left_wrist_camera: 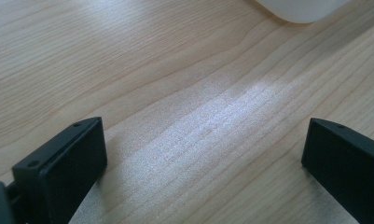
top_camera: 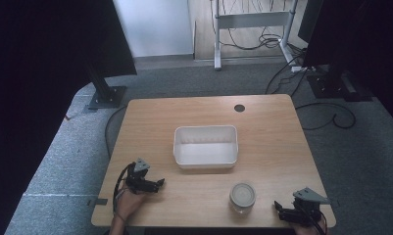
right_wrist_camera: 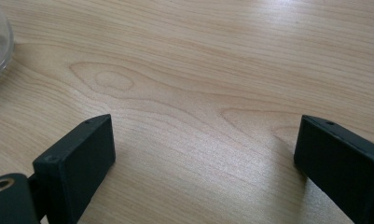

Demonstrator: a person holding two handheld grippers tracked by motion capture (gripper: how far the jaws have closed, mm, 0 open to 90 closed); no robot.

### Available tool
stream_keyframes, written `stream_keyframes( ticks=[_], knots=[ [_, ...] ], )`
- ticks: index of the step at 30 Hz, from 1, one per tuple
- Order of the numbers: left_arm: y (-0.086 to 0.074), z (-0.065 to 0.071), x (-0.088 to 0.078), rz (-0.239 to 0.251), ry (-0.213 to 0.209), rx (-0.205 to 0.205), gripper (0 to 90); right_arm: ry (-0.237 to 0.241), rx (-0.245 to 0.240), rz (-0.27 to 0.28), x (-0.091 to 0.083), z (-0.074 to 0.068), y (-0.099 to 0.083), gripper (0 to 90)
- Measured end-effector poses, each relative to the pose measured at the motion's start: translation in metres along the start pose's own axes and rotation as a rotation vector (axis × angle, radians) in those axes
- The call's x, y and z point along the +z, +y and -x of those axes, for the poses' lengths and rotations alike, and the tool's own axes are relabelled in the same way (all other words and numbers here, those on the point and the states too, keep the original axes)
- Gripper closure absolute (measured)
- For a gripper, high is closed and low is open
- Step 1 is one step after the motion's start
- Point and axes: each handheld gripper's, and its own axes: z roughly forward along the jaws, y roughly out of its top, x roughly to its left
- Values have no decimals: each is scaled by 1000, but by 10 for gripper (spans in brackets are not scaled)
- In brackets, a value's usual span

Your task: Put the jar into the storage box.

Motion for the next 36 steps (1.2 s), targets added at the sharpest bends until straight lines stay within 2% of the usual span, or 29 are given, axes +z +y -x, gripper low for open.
stream_keyframes(
  ticks=[25,36],
  knots=[
    [0,0,0,0,0,0,0,-4,2,-7,1,0,0,23],
    [0,0,0,0,0,0,0,9,-29,-17,1,-2,2,9]
  ],
)
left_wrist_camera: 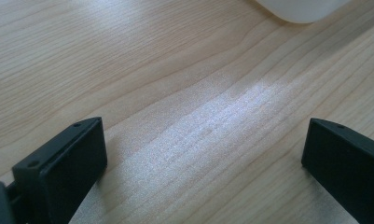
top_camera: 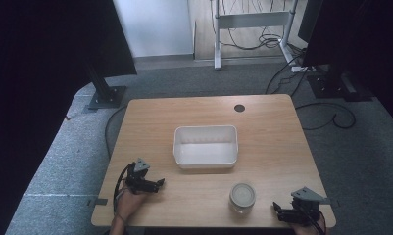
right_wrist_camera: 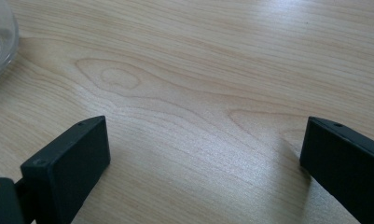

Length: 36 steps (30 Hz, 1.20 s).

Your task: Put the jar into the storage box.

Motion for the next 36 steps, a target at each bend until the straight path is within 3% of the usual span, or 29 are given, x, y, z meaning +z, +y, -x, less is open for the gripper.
stream_keyframes(
  ticks=[13,22,36],
  knots=[
    [0,0,0,-1,0,0,0,8,26,37,-12,-3,1,0],
    [0,0,0,-1,1,0,0,29,2,43,-16,-11,3,0],
    [0,0,0,-1,0,0,0,74,-49,99,-27,-29,9,20]
  ],
)
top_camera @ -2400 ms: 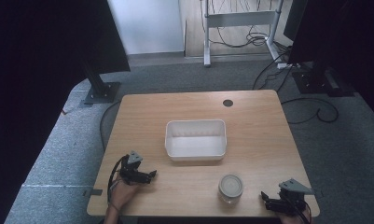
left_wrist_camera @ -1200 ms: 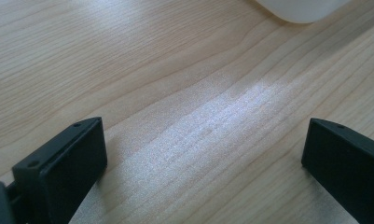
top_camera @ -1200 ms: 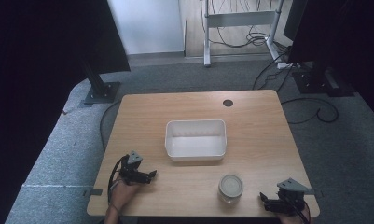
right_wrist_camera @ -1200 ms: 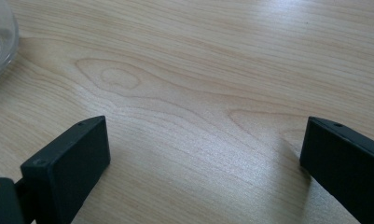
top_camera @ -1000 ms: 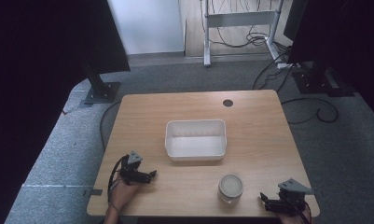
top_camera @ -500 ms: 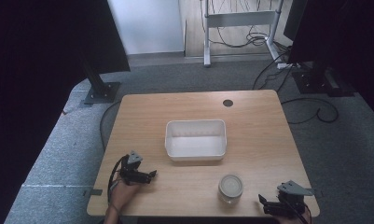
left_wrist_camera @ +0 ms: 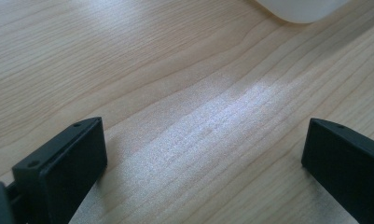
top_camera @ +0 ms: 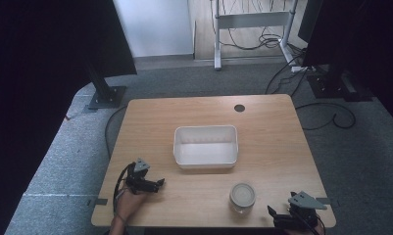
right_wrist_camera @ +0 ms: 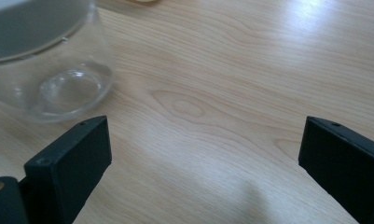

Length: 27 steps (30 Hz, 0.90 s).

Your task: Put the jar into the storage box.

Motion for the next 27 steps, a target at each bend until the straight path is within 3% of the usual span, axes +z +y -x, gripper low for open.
stream_keyframes(
  ticks=[27],
  knots=[
    [0,0,0,1,-1,1,0,131,-123,24,12,-41,18,0]
  ],
)
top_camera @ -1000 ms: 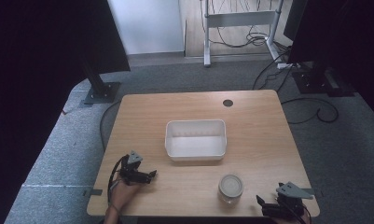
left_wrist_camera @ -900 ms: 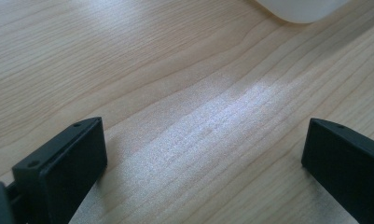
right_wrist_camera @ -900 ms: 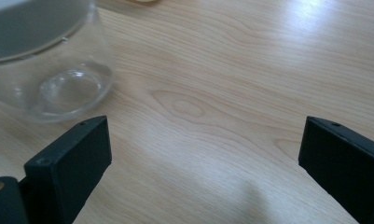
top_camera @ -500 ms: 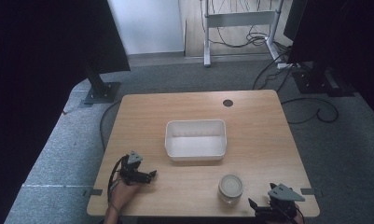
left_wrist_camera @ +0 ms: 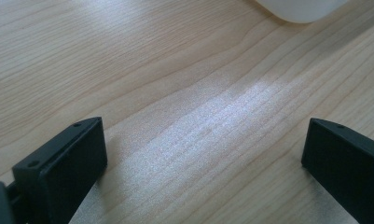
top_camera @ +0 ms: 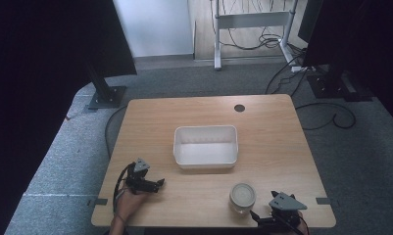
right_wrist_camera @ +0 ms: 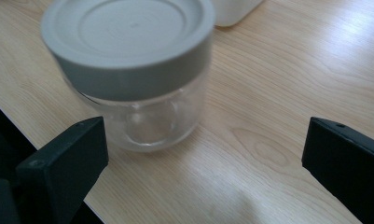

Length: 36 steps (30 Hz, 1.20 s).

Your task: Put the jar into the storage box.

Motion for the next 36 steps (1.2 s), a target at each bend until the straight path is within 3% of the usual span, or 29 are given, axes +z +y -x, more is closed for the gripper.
stream_keyframes(
  ticks=[14,30,36],
  knots=[
    [0,0,0,0,0,0,0,54,-38,-1,16,-12,8,0],
    [0,0,0,0,0,0,0,111,-41,-15,37,-21,20,37],
    [0,0,0,0,0,0,0,92,-49,-26,42,-23,24,77]
  ],
)
